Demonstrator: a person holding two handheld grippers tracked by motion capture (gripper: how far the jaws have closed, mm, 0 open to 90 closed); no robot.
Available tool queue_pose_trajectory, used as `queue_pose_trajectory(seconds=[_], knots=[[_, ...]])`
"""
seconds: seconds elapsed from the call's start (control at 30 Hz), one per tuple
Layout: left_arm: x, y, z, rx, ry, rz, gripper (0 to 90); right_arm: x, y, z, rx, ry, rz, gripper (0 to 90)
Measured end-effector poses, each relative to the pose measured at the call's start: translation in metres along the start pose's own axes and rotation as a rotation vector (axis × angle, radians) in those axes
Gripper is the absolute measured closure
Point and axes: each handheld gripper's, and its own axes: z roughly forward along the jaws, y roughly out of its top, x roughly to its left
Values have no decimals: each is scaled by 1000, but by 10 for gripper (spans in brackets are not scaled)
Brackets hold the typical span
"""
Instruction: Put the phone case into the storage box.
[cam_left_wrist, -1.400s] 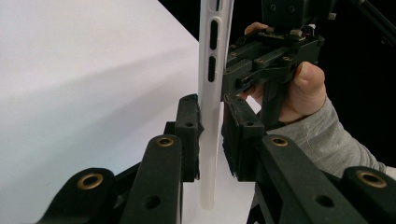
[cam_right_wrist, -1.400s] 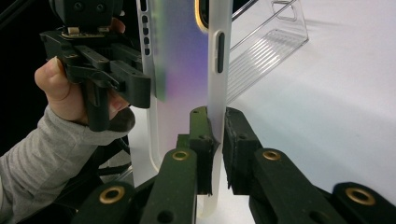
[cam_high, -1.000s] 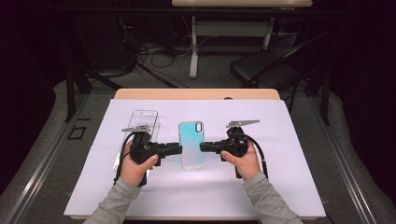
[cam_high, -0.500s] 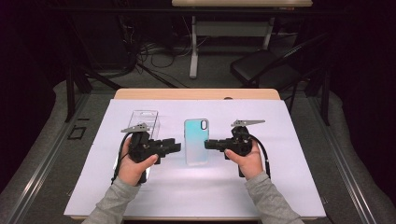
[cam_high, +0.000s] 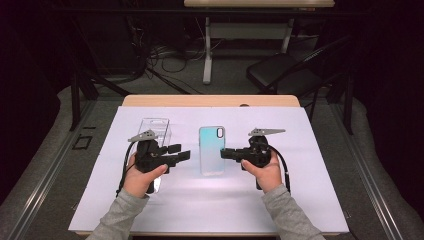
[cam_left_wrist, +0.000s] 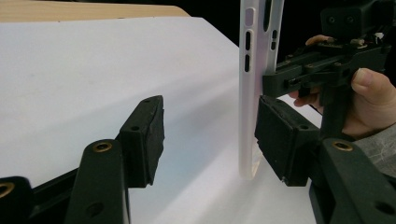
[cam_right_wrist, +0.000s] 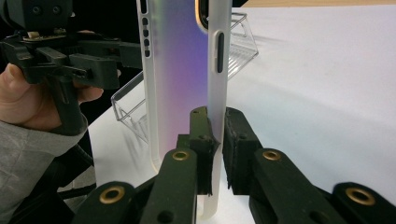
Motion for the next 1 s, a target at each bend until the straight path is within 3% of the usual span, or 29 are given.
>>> queue_pose_trajectory(seconds=[0.47, 0.67, 1.0], knots=[[-1, 6, -13, -49, 128, 119, 406, 9, -5, 6, -14, -30, -2, 830], [-2, 7, -17, -41, 190, 141, 400, 15, -7, 9, -16, -62, -22, 830], [-4, 7, -15, -15, 219, 149, 366, 22, -10, 10, -45, -119, -26, 830]])
